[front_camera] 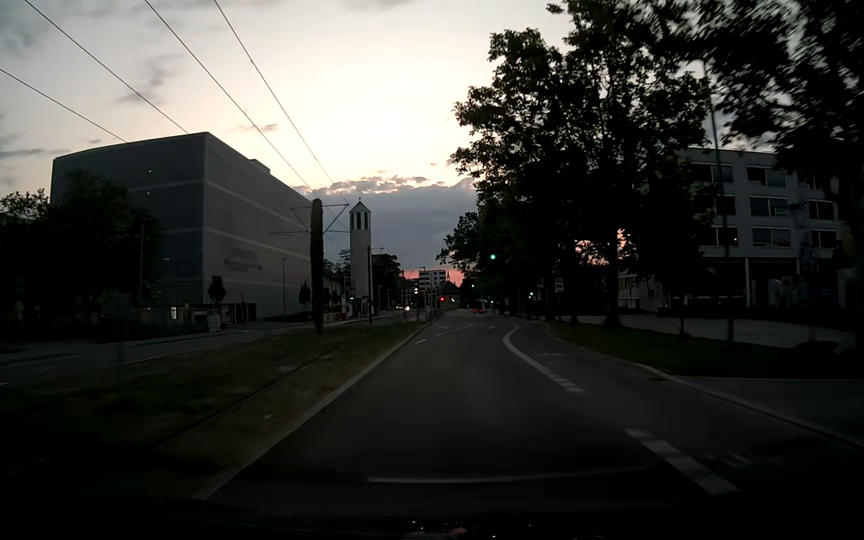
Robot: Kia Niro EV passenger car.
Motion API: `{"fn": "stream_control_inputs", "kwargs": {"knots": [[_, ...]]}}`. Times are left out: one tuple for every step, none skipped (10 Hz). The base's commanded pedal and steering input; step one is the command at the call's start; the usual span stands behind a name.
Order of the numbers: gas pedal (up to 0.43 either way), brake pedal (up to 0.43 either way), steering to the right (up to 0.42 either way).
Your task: Follow the waypoints while adhering to traffic rules and regulations
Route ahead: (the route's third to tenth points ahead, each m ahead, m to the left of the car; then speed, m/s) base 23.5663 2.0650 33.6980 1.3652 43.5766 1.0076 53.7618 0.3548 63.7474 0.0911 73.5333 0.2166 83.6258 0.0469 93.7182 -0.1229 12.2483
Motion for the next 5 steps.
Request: {"fn": "stream_control_inputs", "kwargs": {"knots": [[0.098,0.000,0.004],[0.098,0.000,0.004],[0.098,0.000,0.005],[0.098,0.000,0.008],[0.098,0.000,0.009]]}}
